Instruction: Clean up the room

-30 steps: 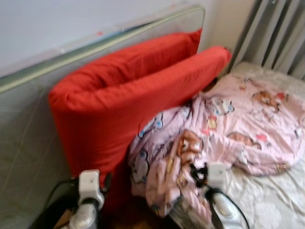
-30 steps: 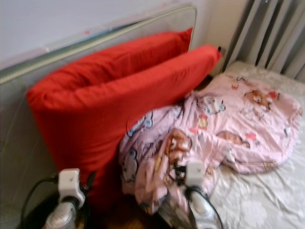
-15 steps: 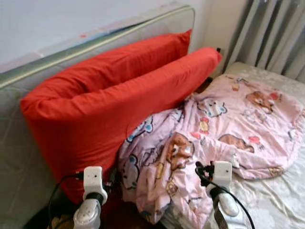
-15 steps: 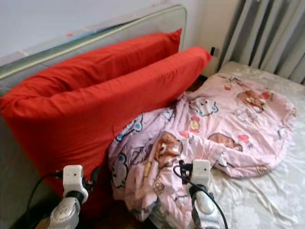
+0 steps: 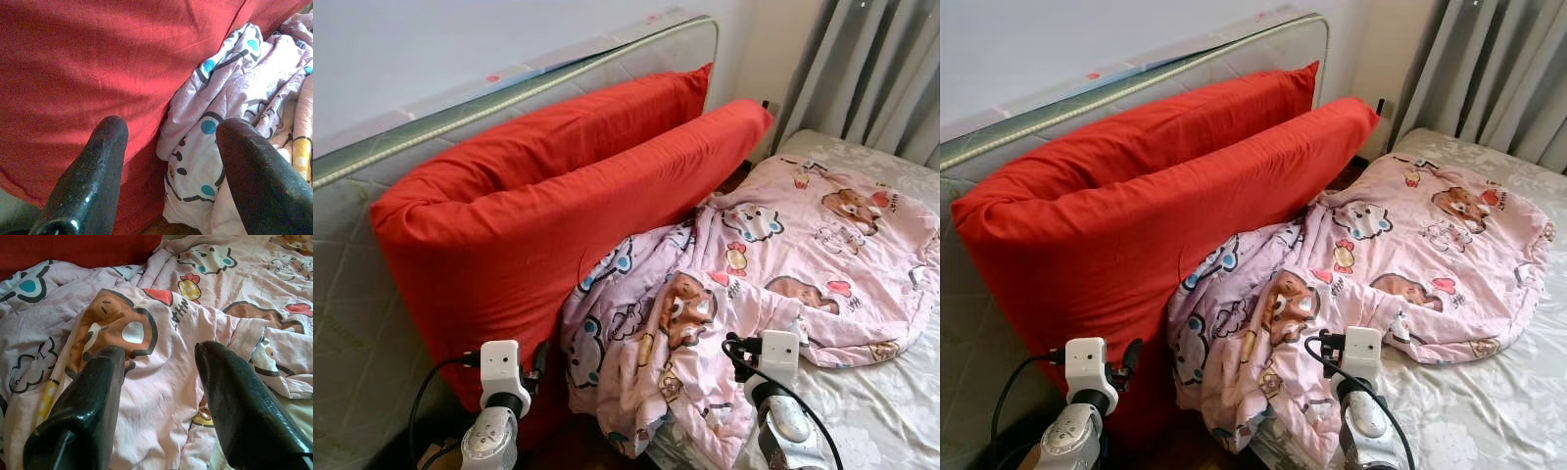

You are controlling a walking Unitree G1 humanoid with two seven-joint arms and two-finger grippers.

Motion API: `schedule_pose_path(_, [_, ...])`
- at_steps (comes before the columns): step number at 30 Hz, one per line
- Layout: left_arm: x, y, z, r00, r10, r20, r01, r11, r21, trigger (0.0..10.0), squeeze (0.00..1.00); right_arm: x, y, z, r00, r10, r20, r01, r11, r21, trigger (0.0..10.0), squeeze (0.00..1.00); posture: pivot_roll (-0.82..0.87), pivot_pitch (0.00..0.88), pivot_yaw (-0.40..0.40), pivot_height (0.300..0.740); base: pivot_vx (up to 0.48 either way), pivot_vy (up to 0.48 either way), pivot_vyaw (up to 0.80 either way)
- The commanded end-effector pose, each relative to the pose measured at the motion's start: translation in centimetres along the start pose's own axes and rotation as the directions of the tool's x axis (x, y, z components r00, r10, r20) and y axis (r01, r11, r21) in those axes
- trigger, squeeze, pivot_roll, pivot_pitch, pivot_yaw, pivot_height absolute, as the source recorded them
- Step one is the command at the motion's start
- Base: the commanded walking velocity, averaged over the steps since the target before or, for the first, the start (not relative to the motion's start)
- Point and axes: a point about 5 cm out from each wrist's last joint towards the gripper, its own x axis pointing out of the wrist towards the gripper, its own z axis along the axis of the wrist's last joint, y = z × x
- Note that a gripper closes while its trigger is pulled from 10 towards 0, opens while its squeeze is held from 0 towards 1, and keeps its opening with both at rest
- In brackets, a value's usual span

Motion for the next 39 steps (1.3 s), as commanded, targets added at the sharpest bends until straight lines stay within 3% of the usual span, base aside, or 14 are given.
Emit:
schedule_pose_path(1, [-0.1,0.1,-0.1,1.000,0.001,-0.006,-0.001,1.000,0.004,10.0,0.00,0.1,0.2,-0.1,1.000,0.004,-0.017,-0.004,1.000,-0.003,10.0,0.00,-0.07,0.039,-0.025,0.715,0.000,0.000,0.00])
schedule_pose_path(16, [-0.1,0.2,0.0,1.000,0.000,-0.004,0.000,1.000,0.006,10.0,0.00,0.1,0.1,-0.2,1.000,-0.005,-0.021,0.005,1.000,-0.006,10.0,0.00,-0.07,0.045,-0.024,0.710,0.000,0.000,0.00])
schedule_pose_path(23, [0.0,0.2,0.4,1.000,0.008,0.017,-0.008,1.000,0.005,10.0,0.00,0.0,0.2,-0.3,1.000,0.003,-0.027,-0.003,1.000,-0.013,10.0,0.00,-0.07,0.046,-0.025,0.660,0.000,0.000,0.00])
schedule_pose_path(39, [0.6,0.1,1.7,0.997,0.004,0.080,-0.004,1.000,0.005,10.0,0.00,-0.1,0.4,-0.5,0.999,0.023,-0.029,-0.024,1.000,-0.016,10.0,0.00,-0.07,0.048,-0.028,0.660,0.000,0.000,0.00])
